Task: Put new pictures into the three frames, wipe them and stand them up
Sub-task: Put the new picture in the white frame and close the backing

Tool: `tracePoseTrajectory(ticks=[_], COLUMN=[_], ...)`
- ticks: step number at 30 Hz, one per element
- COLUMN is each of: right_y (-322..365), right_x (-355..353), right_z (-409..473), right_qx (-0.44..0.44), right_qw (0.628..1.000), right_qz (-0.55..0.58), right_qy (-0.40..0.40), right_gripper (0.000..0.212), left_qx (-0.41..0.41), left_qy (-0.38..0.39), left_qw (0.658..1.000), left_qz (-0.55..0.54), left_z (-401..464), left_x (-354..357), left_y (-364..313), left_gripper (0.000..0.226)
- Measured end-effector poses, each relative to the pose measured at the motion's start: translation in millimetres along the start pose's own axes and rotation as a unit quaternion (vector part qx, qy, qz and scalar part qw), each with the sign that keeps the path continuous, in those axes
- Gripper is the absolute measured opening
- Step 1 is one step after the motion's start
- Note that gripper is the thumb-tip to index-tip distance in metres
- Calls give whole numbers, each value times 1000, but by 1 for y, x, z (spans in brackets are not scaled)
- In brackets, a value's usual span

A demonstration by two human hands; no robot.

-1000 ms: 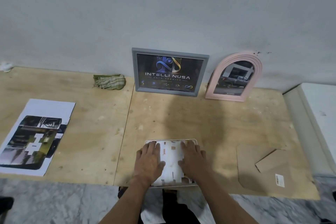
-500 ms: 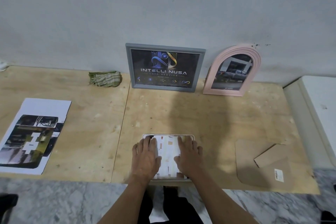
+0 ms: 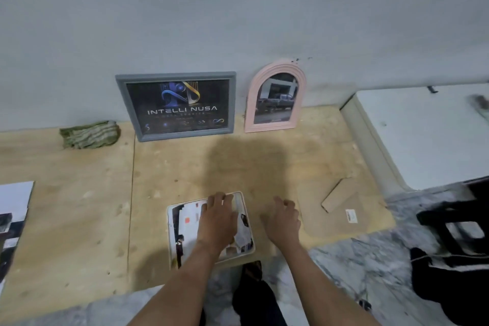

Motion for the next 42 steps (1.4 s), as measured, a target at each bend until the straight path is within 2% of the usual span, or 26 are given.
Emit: tracePoseTrajectory(ticks=[5, 9, 12, 14, 18, 21, 24, 27, 30, 32, 34, 36, 42], right_y=[-86, -165, -217, -242, -262, -266, -271, -277, -268, -240, -209, -170, -59], right_x=[-52, -92, -109, -111, -107, -106, -100, -91, -83, -73, -62, -49, 28], right_z=[30, 53, 67, 74, 79, 81, 79, 69, 51, 39, 30, 20, 3], right_qx=[63, 129, 156, 174, 183, 178, 184, 214, 231, 213, 187, 154, 68], right_qw=[996, 988, 985, 984, 981, 979, 965, 935, 894, 887, 888, 892, 924], right_qz=[51, 67, 45, 19, 33, 74, 171, 279, 381, 410, 420, 425, 371], right_qy=[-27, -58, -53, -36, -47, -72, -71, -46, -54, -25, 5, 13, 63], right_gripper=[51, 49, 55, 60, 54, 32, 10, 14, 26, 31, 30, 19, 21], left_qx=[-5, -45, -79, -98, -120, -157, -204, -233, -273, -300, -332, -360, -411], left_qy=[66, 100, 115, 120, 130, 144, 162, 157, 102, 49, 7, -21, -83], left_qw=[990, 986, 982, 979, 974, 961, 939, 927, 911, 888, 852, 828, 815], left_qz=[-128, -126, -123, -135, -140, -177, -223, -249, -293, -345, -405, -429, -399], left_z=[28, 46, 53, 54, 55, 56, 53, 46, 33, 15, -2, -23, -91], left_x=[29, 57, 75, 84, 93, 102, 103, 95, 79, 61, 45, 30, 9], left_y=[-73, -122, -147, -158, -171, -174, -172, -158, -129, -102, -74, -36, 97], left_gripper=[37, 32, 16, 15, 20, 25, 31, 30, 21, 24, 26, 26, 15])
Point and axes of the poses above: each hand's wrist, its own z-axis towards the middle knuckle, its own x-axis out of the palm, y = z × x, the point moved 8 cm from there along z, towards the middle knuckle, and after that the axes turned 2 degrees about z, right-handed, at the moved point
